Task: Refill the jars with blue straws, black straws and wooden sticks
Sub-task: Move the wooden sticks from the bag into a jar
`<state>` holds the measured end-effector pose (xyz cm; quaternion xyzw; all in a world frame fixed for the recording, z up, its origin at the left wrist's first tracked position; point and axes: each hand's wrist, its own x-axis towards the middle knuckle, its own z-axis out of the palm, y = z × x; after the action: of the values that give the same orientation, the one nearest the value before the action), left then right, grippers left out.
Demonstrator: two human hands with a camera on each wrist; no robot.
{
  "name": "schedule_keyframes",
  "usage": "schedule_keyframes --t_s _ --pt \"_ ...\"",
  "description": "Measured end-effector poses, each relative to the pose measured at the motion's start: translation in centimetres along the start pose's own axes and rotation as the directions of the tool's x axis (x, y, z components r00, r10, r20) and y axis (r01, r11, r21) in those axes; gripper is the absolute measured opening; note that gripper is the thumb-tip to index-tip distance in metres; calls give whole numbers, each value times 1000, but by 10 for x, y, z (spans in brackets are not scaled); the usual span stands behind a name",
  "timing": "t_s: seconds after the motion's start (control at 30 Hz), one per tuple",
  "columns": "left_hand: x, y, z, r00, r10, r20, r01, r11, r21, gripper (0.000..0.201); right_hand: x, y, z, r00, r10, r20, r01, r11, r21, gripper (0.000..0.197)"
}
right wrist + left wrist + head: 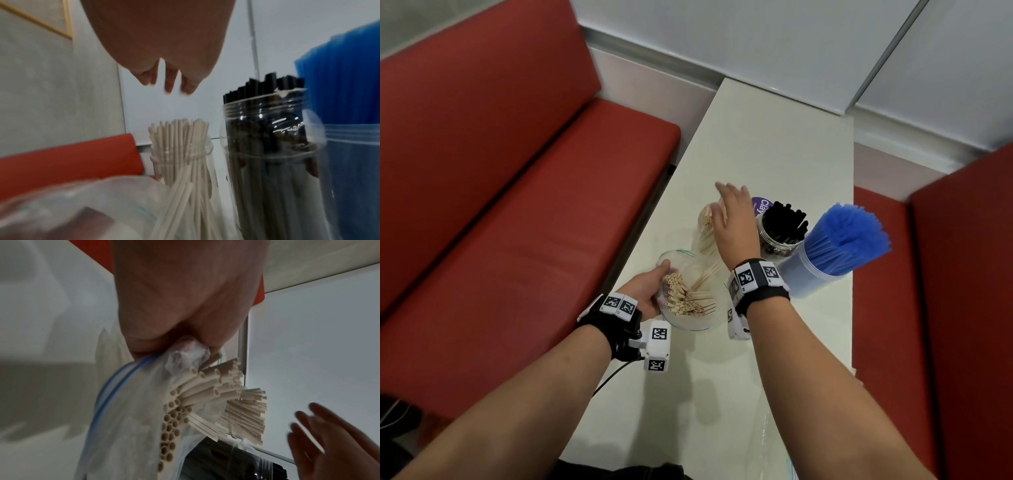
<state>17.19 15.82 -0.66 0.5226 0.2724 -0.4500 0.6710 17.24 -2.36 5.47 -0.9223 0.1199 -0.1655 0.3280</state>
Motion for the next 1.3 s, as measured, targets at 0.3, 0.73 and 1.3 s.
schedule_keyframes --t_s 0.3,0.73,1.3 --pt "-1 -8 0 999 5 36 -2 998 -68 31 -82 12 -2 707 181 684 -246 969 -2 30" --pt "-9 -17 4 998 -6 68 8 1000 -27 31 -128 26 4 788 182 588 -179 982 -64 42" --pt "-18 -13 8 995 38 91 -31 996 -79 31 -108 5 -21 910 237 341 -322 921 219 18"
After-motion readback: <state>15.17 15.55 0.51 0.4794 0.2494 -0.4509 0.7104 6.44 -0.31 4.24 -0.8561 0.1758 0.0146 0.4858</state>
